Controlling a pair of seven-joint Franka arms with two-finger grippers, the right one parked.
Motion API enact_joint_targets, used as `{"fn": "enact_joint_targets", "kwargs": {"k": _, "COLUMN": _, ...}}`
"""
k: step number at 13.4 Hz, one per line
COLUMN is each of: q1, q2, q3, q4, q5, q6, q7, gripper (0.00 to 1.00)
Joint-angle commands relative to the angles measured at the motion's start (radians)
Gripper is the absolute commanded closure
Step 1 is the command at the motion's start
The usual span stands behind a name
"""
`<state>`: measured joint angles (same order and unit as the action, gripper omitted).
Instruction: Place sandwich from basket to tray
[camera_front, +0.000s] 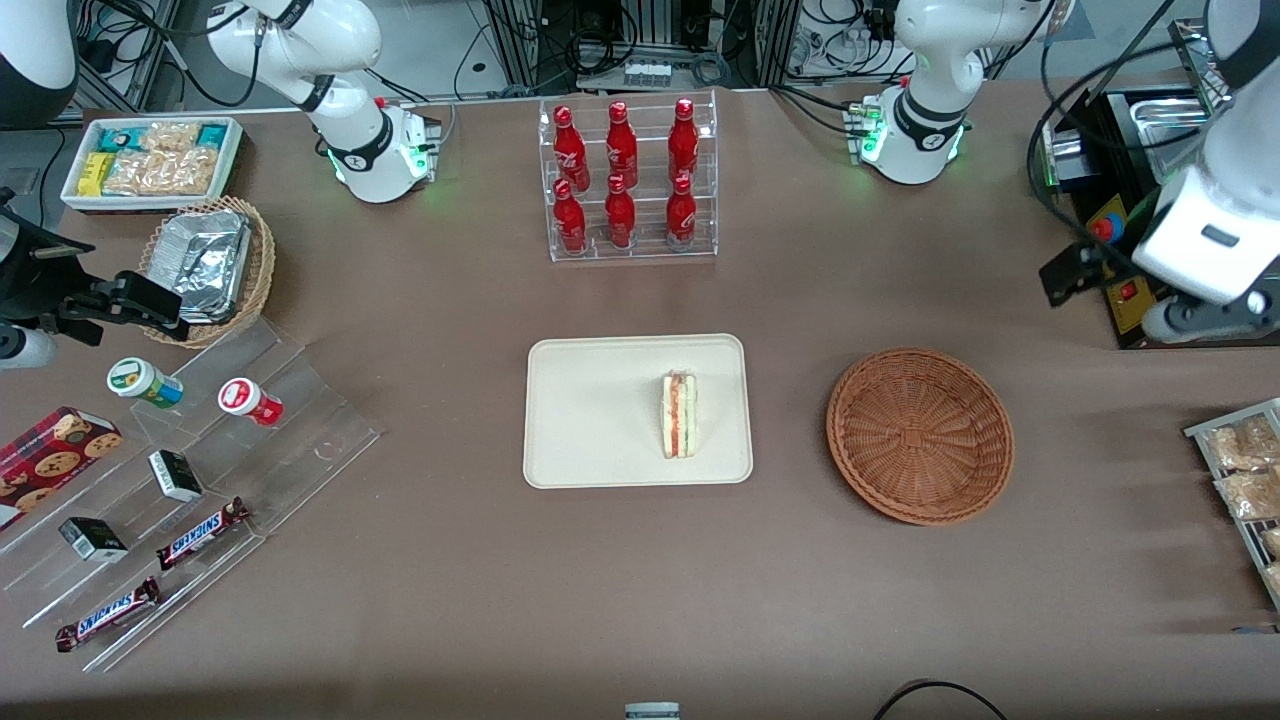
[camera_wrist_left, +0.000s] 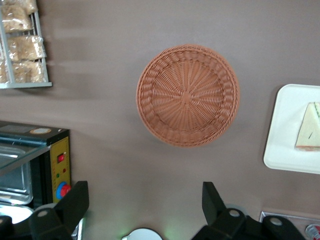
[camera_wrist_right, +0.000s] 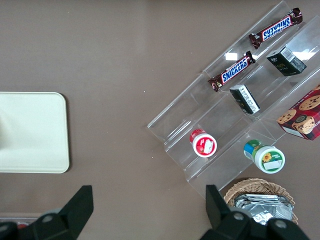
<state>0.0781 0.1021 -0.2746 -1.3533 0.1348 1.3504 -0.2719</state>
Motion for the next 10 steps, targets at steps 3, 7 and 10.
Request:
{"fn": "enact_joint_targets", "kwargs": {"k": 3, "q1": -0.077, "q2": -0.154, "q3": 0.13, "q4": -0.144, "q5": -0.09, "q6": -0.023, "q7": 0.016, "gripper": 0.0}}
{"fn": "enact_joint_targets", "kwargs": {"k": 7, "q1": -0.061, "q2": -0.163, "q3": 0.13, "q4": -0.168, "q5": -0.113, "q6": -0.06, "q7": 0.109, "gripper": 0.0}}
{"fn": "enact_joint_targets", "kwargs": {"k": 10, "q1": -0.035, "q2": -0.17, "q3": 0.124, "q4": -0.22, "q5": -0.13, "q6": -0.05, "q7": 0.169, "gripper": 0.0}}
